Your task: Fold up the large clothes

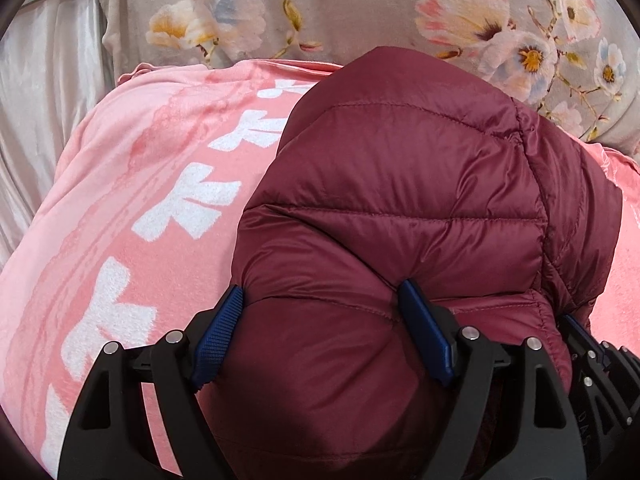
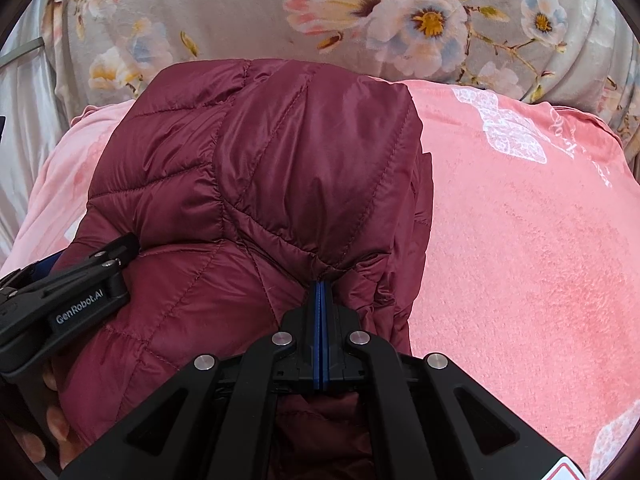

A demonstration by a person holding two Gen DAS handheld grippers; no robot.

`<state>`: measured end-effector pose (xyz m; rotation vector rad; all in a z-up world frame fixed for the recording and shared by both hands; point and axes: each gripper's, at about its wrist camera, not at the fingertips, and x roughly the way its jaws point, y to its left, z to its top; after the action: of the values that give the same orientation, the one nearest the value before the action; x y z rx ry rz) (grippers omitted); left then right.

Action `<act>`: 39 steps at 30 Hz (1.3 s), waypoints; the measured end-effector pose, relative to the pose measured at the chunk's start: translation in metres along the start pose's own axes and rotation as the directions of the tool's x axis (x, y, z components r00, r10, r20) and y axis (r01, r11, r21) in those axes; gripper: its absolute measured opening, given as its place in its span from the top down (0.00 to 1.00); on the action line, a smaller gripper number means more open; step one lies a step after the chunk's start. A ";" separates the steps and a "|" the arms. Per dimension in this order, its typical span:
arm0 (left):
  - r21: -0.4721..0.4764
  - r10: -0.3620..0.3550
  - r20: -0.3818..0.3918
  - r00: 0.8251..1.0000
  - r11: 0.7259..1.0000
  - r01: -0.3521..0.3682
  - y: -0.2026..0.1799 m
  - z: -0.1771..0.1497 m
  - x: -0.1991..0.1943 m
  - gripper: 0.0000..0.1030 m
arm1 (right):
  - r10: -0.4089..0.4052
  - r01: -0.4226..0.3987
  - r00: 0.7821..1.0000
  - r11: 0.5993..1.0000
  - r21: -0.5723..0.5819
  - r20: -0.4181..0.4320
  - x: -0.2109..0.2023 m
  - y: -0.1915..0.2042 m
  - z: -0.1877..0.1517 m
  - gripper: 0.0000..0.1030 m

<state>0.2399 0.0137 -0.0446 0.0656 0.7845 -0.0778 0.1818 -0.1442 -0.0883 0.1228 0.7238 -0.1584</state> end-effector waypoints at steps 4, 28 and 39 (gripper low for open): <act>0.013 0.019 0.017 1.000 1.000 -0.019 -0.003 -0.001 0.001 0.24 | 0.021 -0.021 1.000 1.000 0.015 0.000 0.000 -0.003 0.001 1.00; -0.011 -0.014 0.047 0.999 1.000 0.015 0.018 -0.121 -0.126 0.11 | 0.029 -0.028 0.998 1.000 -0.007 0.057 -0.138 0.001 -0.126 0.46; -0.002 0.023 0.031 0.999 1.000 -0.023 0.010 -0.138 -0.120 0.11 | -0.003 0.004 0.999 1.000 -0.013 0.043 -0.135 0.002 -0.130 0.44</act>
<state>0.0595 0.0415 -0.0569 0.0714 0.7526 -0.0560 -0.0015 -0.1066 -0.0951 0.1051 0.6820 -0.1594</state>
